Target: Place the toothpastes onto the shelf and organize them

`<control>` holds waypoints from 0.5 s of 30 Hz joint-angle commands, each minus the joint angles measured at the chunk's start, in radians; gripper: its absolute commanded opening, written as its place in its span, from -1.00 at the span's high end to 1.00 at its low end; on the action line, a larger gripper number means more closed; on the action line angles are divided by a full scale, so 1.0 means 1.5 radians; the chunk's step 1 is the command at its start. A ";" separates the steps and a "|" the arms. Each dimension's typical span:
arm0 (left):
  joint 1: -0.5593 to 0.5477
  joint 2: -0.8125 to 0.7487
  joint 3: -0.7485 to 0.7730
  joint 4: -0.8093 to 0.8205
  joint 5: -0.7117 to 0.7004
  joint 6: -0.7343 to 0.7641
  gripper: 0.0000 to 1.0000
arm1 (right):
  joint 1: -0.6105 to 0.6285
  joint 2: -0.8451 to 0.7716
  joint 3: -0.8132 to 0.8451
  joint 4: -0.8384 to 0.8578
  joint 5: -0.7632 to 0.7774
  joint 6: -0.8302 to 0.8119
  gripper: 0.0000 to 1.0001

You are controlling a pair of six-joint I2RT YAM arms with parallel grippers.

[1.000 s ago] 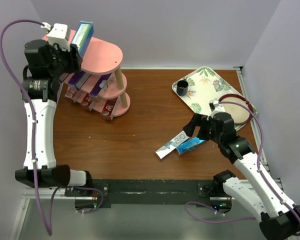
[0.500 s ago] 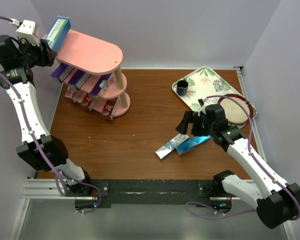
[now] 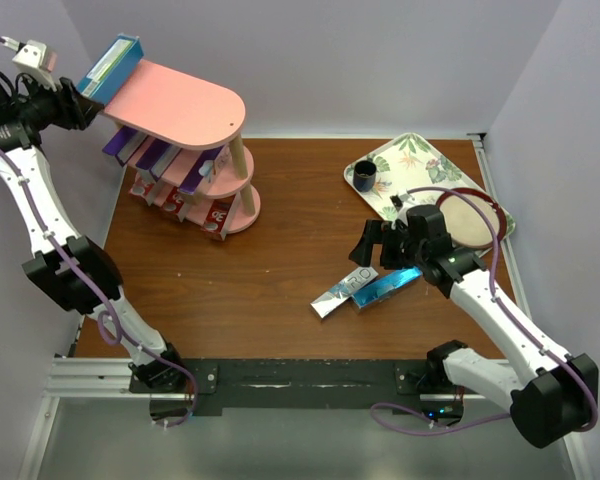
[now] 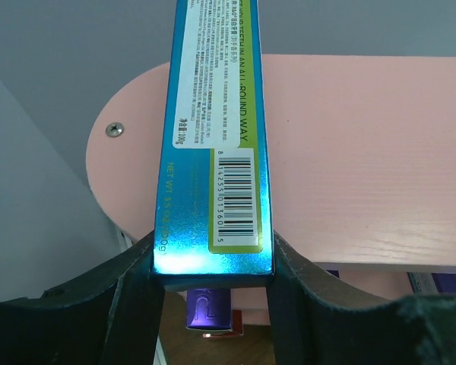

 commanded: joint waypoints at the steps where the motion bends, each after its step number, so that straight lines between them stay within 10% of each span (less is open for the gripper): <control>1: -0.002 -0.029 0.027 0.005 0.036 0.033 0.03 | -0.002 -0.006 0.033 0.015 0.011 -0.018 -0.97; 15: -0.023 -0.001 0.063 0.003 0.029 0.027 -0.29 | -0.002 -0.006 0.031 0.017 0.002 -0.014 -0.97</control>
